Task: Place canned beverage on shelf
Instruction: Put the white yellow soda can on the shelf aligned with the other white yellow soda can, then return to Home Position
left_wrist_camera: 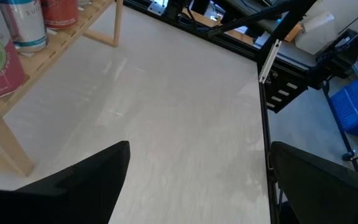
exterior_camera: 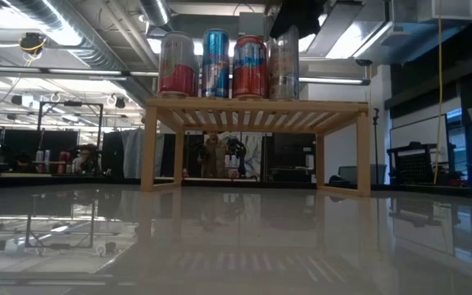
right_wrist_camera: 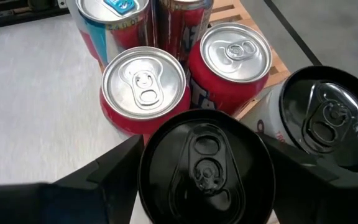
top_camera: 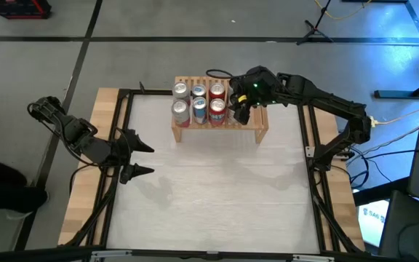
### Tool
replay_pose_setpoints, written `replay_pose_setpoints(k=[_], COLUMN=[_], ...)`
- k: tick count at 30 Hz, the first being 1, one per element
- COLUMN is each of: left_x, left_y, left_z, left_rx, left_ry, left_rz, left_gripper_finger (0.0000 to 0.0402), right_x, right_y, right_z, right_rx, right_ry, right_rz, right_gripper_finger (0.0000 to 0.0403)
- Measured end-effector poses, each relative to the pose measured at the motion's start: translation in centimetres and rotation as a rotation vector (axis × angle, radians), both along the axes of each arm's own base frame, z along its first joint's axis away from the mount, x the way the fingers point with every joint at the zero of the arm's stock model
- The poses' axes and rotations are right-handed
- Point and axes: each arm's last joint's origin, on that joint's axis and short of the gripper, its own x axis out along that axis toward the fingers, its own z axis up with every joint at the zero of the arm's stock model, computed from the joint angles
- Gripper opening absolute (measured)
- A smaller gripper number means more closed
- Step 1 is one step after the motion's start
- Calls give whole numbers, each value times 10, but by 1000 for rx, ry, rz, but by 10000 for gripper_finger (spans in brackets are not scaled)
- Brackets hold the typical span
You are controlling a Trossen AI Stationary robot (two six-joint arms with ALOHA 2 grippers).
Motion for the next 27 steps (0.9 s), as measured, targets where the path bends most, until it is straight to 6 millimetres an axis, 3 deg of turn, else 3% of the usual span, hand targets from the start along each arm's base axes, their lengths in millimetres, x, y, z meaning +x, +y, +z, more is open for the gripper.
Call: replay_pose_setpoints(k=[6, 14, 18, 22, 27], left_x=[0, 0, 0, 0, 0], left_y=[0, 0, 0, 0, 0], left_z=[0, 0, 0, 0, 0], left_rx=[0, -1, -1, -2, -1], left_ry=[0, 1, 0, 1, 1], left_rz=[0, -2, -2, -2, -2], left_gripper_finger=[384, 384, 384, 384, 384], right_x=[0, -1, -3, -7, -14], right_y=[0, 0, 1, 2, 4], right_z=[0, -3, -1, 8, 36], right_rx=[-3, 2, 7, 1, -23], right_ry=[4, 26, 24, -2, -76], right_rz=[-3, -18, -6, -7, -6], right_gripper_finger=[290, 371, 393, 399, 399])
